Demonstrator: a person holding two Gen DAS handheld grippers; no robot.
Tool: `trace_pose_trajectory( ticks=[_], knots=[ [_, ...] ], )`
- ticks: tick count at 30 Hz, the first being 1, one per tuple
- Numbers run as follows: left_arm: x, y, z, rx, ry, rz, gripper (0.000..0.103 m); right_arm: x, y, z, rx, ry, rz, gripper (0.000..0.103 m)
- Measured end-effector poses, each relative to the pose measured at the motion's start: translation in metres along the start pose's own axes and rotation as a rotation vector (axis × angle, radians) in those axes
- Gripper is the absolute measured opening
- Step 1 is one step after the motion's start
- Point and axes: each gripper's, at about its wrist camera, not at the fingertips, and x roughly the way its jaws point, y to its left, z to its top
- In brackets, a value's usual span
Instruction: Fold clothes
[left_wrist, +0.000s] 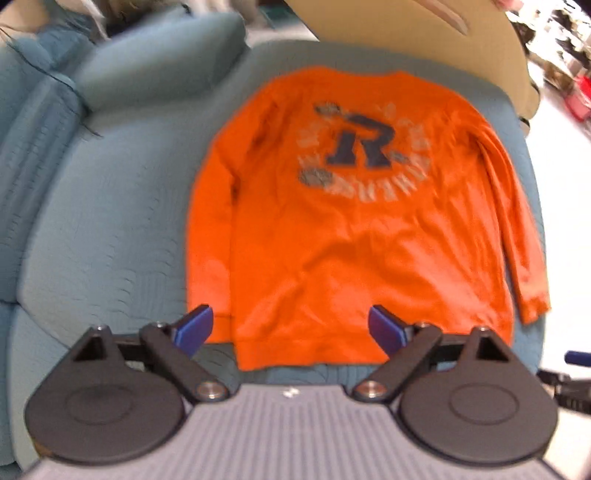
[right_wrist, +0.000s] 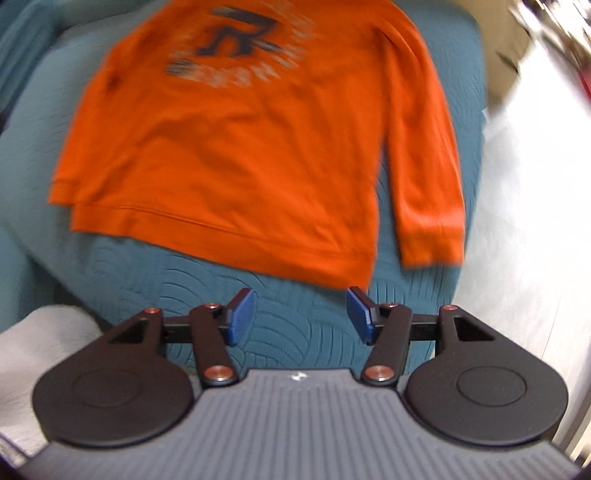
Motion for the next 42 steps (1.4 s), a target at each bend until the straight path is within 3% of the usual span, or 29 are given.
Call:
trace_pose_trajectory(
  ticks=[3, 6, 8, 13, 17, 23, 42],
  knots=[
    [-0.020, -0.034, 0.000, -0.009, -0.022, -0.002, 0.094, -0.054, 0.004, 0.022, -0.073, -0.158, -0.086, 0.058],
    [-0.035, -0.059, 0.008, 0.028, -0.067, -0.003, 0.096, -0.085, -0.003, 0.036, -0.050, -0.237, -0.107, 0.060],
    [-0.043, -0.069, 0.013, 0.056, -0.086, -0.017, 0.102, -0.097, -0.014, 0.042, 0.014, -0.214, -0.049, 0.060],
    [-0.040, -0.088, 0.024, 0.112, -0.091, -0.058, 0.102, -0.089, -0.022, 0.042, 0.097, -0.177, 0.013, 0.060],
    [-0.030, -0.092, 0.029, 0.135, -0.051, -0.108, 0.102, -0.077, -0.023, 0.038, 0.100, -0.166, 0.007, 0.060],
    [-0.032, -0.105, 0.026, 0.185, -0.052, -0.076, 0.101, -0.070, -0.020, 0.030, 0.112, -0.172, 0.010, 0.060],
    [-0.026, -0.108, 0.009, 0.166, -0.001, -0.140, 0.101, -0.066, -0.015, 0.014, 0.101, -0.169, 0.016, 0.060]
  ],
)
